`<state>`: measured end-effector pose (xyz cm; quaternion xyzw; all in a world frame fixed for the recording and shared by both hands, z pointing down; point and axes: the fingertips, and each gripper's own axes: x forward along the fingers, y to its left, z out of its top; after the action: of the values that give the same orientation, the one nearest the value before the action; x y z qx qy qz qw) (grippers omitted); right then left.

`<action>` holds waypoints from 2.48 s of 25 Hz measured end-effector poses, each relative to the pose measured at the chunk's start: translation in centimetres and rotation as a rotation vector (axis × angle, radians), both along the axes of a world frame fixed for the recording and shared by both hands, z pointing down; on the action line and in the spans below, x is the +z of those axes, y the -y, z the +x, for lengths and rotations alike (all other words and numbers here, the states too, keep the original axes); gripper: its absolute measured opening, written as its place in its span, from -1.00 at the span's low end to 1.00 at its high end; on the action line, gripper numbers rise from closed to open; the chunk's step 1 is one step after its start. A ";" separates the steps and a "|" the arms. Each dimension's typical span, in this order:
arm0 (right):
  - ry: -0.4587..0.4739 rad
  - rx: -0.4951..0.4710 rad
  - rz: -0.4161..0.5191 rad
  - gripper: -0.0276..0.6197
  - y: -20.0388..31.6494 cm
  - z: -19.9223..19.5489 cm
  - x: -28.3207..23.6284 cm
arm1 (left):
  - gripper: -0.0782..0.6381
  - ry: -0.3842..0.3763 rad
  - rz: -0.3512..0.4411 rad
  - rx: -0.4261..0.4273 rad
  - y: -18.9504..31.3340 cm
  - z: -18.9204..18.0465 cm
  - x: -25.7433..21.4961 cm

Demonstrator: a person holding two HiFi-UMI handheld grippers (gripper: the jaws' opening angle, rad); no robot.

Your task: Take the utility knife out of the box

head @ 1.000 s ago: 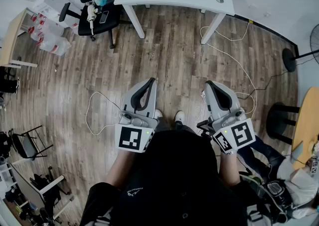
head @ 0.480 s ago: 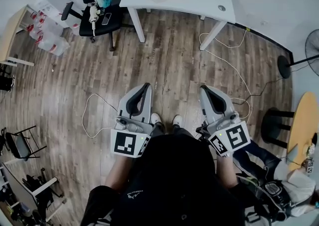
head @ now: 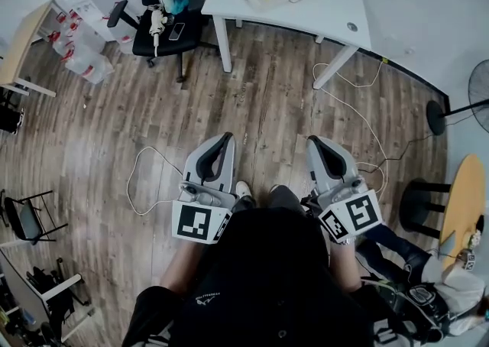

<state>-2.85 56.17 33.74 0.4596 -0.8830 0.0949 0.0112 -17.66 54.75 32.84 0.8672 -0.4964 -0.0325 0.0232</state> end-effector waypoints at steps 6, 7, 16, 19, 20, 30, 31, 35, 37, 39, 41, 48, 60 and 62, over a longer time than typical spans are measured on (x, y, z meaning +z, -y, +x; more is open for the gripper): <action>0.020 0.031 0.022 -0.90 0.8 -0.8 -0.6 | -0.76 -0.007 0.007 0.000 1.1 -1.8 -0.3; 0.023 0.037 0.023 -0.91 1.0 -0.7 -0.7 | -0.76 -0.009 0.005 -0.001 1.3 -1.9 -0.4; 0.018 0.042 -0.006 -0.90 5.7 0.4 1.2 | -0.76 0.008 -0.018 -0.027 5.4 -1.4 0.7; 0.025 0.028 -0.010 -0.91 8.3 1.0 1.4 | -0.76 0.018 -0.027 -0.043 7.7 -0.8 0.9; 0.026 0.024 -0.012 -0.91 9.3 1.3 1.5 | -0.76 0.021 -0.028 -0.044 8.5 -0.4 1.0; 0.021 -0.034 -0.028 -0.90 20.3 4.9 1.6 | -0.76 0.018 -0.033 -0.085 18.5 3.5 0.3; 0.018 -0.046 -0.030 -0.90 21.3 5.3 1.5 | -0.76 0.016 -0.033 -0.092 19.5 4.0 0.2; 0.012 -0.086 -0.040 -0.90 24.7 7.3 1.7 | -0.76 0.016 -0.041 -0.111 22.8 6.6 0.1; 0.017 -0.090 -0.043 -0.91 26.5 8.7 1.8 | -0.76 0.021 -0.042 -0.116 24.3 8.0 0.1; 0.024 -0.089 -0.045 -0.90 28.3 10.4 1.9 | -0.76 0.026 -0.038 -0.122 25.8 9.5 0.1; 0.022 -0.094 -0.043 -0.90 29.9 12.0 2.0 | -0.76 0.025 -0.034 -0.133 27.2 10.8 0.1; 0.015 -0.120 -0.042 -0.90 33.8 15.8 2.4 | -0.76 0.015 -0.036 -0.187 30.7 13.7 0.7; 0.012 -0.079 -0.063 -0.90 37.8 19.0 3.6 | -0.76 0.029 -0.068 -0.190 35.6 15.3 2.3; 0.013 -0.056 -0.060 -0.90 38.7 19.6 3.7 | -0.76 0.029 -0.062 -0.178 36.9 15.7 2.4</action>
<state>16.79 17.44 37.42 0.4338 -0.8922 0.1241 0.0221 -1.95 17.90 35.23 0.8189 -0.5725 -0.0065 0.0398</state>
